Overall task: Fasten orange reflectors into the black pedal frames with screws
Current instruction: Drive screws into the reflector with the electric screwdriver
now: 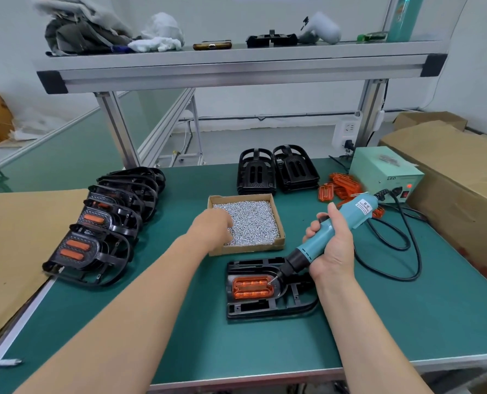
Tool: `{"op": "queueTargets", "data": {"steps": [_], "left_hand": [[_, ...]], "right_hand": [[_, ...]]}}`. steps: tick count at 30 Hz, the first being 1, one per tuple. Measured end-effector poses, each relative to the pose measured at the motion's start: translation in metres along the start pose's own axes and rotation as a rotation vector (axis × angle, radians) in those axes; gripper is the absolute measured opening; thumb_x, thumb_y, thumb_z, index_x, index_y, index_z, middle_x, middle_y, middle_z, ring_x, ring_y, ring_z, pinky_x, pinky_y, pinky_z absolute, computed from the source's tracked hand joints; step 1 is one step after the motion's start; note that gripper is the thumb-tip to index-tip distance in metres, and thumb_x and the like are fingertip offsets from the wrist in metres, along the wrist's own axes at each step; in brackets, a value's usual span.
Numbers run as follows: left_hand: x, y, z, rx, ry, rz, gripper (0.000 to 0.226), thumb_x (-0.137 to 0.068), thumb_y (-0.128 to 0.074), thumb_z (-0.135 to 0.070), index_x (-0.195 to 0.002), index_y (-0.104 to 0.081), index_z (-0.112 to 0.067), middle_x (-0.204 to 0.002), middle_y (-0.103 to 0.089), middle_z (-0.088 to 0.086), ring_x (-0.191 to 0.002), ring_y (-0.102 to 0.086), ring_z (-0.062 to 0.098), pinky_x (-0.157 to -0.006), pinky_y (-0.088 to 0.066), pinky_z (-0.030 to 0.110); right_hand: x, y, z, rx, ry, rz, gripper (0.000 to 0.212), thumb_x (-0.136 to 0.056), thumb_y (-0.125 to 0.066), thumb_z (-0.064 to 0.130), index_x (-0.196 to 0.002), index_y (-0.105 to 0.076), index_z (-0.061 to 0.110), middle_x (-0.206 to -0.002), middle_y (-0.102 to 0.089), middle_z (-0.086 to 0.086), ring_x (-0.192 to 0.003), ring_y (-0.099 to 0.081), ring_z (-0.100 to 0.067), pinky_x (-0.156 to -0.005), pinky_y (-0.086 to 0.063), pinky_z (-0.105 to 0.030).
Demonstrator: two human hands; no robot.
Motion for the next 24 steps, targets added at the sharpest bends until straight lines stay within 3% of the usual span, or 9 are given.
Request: {"op": "queueTargets", "data": {"steps": [3,7,9,14,18,24], "left_hand": [[-0.005,-0.004,-0.006,-0.053,-0.029,0.007,0.013,-0.088,-0.067,-0.016,-0.099,-0.072,-0.01,-0.104,-0.071,0.007,-0.09,-0.063,0.024,-0.088,-0.055,0.037],[-0.005,-0.005,-0.013,-0.097,-0.048,-0.08,0.024,-0.086,-0.056,0.003,-0.099,-0.071,-0.011,-0.1,-0.071,0.007,-0.091,-0.066,0.027,-0.08,-0.058,0.039],[-0.002,-0.005,-0.014,-0.074,-0.055,-0.126,0.023,-0.086,-0.056,0.001,-0.094,-0.071,-0.015,-0.097,-0.069,0.003,-0.088,-0.065,0.024,-0.075,-0.057,0.036],[0.002,-0.008,-0.011,0.119,-0.056,-0.233,0.018,-0.089,-0.048,-0.011,-0.081,-0.056,-0.026,-0.086,-0.064,-0.004,-0.078,-0.056,0.02,-0.062,-0.041,0.029],[0.004,-0.011,-0.007,0.293,-0.053,-0.283,0.019,-0.087,-0.049,-0.005,-0.083,-0.058,-0.021,-0.08,-0.062,-0.006,-0.081,-0.058,0.021,-0.07,-0.045,0.03],[0.021,-0.004,-0.003,0.682,0.005,-0.324,0.017,-0.087,-0.065,-0.012,-0.077,-0.068,-0.025,-0.073,-0.065,-0.014,-0.071,-0.059,0.001,-0.059,-0.038,0.005]], "right_hand": [[0.0,-0.002,0.001,0.002,0.0,0.003,0.025,-0.089,-0.072,0.038,-0.08,-0.058,0.02,-0.073,-0.053,0.003,-0.058,-0.048,-0.008,-0.06,-0.04,-0.02],[-0.001,-0.002,0.001,0.005,0.008,-0.001,0.024,-0.089,-0.073,0.037,-0.083,-0.057,0.019,-0.076,-0.054,0.003,-0.06,-0.049,-0.009,-0.06,-0.04,-0.021],[0.0,-0.002,0.0,0.008,0.008,-0.002,0.024,-0.089,-0.073,0.036,-0.085,-0.057,0.019,-0.078,-0.054,0.003,-0.061,-0.049,-0.009,-0.06,-0.041,-0.021],[0.001,-0.004,0.001,0.008,0.006,-0.011,0.023,-0.089,-0.073,0.034,-0.085,-0.057,0.018,-0.078,-0.054,0.002,-0.061,-0.048,-0.009,-0.06,-0.04,-0.021],[0.004,-0.009,0.001,0.0,0.005,-0.001,0.023,-0.09,-0.073,0.033,-0.091,-0.056,0.017,-0.079,-0.054,0.003,-0.062,-0.048,-0.009,-0.061,-0.041,-0.021],[0.007,-0.014,0.002,-0.017,0.011,-0.01,0.031,-0.09,-0.073,0.032,-0.106,-0.053,0.016,-0.081,-0.054,0.003,-0.063,-0.048,-0.009,-0.062,-0.041,-0.021]]}}
Point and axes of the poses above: each hand's wrist, its own x-axis away from the middle knuckle, its own y-axis out of the back of the hand, z = x × y, the point moved 4 cm from there along -x, towards the middle knuckle
